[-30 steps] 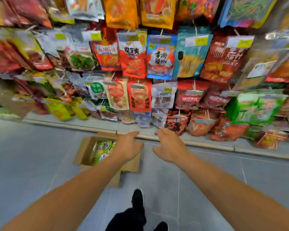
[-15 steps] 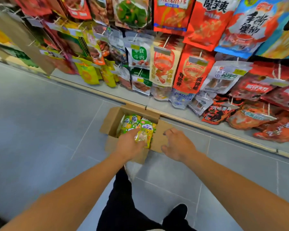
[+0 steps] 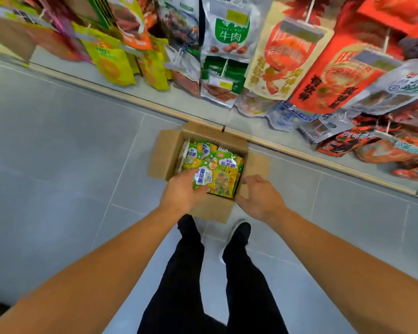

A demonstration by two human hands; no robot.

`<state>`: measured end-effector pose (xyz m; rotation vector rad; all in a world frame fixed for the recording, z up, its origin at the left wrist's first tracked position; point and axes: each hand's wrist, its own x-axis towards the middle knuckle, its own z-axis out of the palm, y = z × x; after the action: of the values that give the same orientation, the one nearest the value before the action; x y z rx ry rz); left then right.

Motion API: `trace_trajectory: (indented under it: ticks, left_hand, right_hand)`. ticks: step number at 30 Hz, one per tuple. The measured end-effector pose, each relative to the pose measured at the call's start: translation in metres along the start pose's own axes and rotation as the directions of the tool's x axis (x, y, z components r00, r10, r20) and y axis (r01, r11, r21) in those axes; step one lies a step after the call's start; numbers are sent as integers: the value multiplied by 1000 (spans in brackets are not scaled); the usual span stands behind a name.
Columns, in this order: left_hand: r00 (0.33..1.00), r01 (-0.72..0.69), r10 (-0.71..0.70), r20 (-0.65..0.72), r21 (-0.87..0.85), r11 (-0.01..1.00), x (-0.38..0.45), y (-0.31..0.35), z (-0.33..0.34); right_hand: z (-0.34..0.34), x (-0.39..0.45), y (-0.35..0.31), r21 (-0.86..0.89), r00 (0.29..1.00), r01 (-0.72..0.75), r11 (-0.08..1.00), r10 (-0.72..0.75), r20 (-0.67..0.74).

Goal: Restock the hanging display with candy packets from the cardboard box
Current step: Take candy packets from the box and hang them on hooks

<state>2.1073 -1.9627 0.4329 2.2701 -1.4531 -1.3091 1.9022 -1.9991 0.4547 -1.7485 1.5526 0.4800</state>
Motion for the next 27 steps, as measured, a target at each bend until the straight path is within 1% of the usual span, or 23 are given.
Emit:
trace_trajectory:
  ticks: [4, 6, 8, 12, 17, 22, 24, 27]
  left_hand:
    - [999, 48, -48, 11, 1, 999, 28, -15, 13]
    - [998, 62, -61, 27, -1, 998, 45, -24, 23]
    - [996, 87, -87, 30, -14, 996, 60, -32, 35]
    - [985, 171, -170, 32, -16, 985, 104, -59, 78]
    - [966, 230, -231, 113, 14, 973, 164, -102, 144]
    - [944, 285, -284, 167, 22, 958, 223, -156, 204]
    - [941, 294, -295, 163, 28, 955, 244, -174, 219]
    - [945, 307, -307, 115, 16, 952, 273, -198, 234]
  right_hand:
    - [17, 33, 12, -13, 996, -60, 998, 61, 65]
    - [28, 58, 20, -21, 993, -68, 997, 69, 91]
    - [40, 84, 27, -25, 991, -56, 998, 59, 122]
    - [78, 152, 40, 10, 981, -18, 1000, 15, 194]
    - [143, 243, 66, 18, 975, 15, 1000, -19, 223]
    - [206, 337, 94, -16, 967, 48, 999, -42, 252]
    - [224, 371, 102, -16, 970, 33, 999, -28, 243]
    - [249, 415, 108, 1, 978, 24, 1000, -23, 206]
